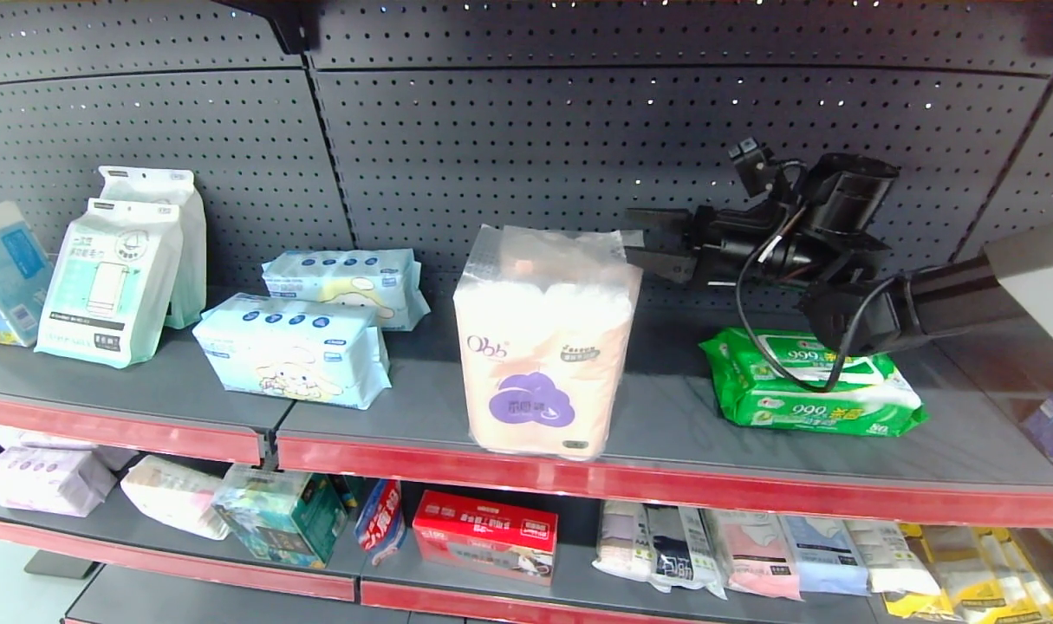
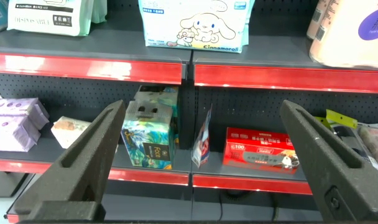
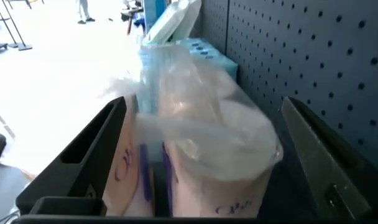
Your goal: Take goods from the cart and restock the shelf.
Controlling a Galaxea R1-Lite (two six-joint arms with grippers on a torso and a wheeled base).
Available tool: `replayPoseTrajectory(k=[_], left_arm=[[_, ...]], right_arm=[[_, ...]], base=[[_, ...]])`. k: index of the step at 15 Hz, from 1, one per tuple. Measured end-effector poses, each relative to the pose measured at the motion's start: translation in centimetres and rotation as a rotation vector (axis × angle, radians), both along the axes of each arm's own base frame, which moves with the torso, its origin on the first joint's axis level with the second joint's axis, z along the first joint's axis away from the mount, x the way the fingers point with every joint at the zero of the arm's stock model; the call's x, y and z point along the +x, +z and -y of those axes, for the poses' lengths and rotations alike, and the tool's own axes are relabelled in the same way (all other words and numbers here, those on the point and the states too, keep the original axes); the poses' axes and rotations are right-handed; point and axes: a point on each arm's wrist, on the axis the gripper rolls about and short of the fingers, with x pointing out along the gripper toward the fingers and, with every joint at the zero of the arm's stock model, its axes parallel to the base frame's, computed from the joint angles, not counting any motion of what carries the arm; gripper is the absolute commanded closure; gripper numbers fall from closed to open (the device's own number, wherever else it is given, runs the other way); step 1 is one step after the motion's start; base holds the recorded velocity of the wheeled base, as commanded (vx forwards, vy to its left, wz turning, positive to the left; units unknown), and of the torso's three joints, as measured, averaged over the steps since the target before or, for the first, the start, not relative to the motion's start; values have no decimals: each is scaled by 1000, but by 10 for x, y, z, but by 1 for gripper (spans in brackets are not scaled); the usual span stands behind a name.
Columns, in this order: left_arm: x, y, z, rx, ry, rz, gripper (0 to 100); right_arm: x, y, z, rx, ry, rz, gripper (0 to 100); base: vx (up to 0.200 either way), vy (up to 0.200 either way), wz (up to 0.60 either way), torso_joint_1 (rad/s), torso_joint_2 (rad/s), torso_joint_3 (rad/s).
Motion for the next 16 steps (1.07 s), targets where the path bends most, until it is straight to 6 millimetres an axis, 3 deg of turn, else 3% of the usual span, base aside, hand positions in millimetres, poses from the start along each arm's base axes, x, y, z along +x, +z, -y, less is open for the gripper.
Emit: replayPoseTrajectory(k=[9,13,16], left_arm=[[0,0,0,0,0,0,0],[0,0,0,0,0,0,0],[0,0,0,0,0,0,0]], right_arm=[[-23,45,25,68,-70,-83,0],[-47,53,50,88,-350,-218,0],[-82,54,71,60,-527,-317,0]], base=[[0,0,0,0,0,0],[0,0,0,0,0,0],[0,0,0,0,0,0]])
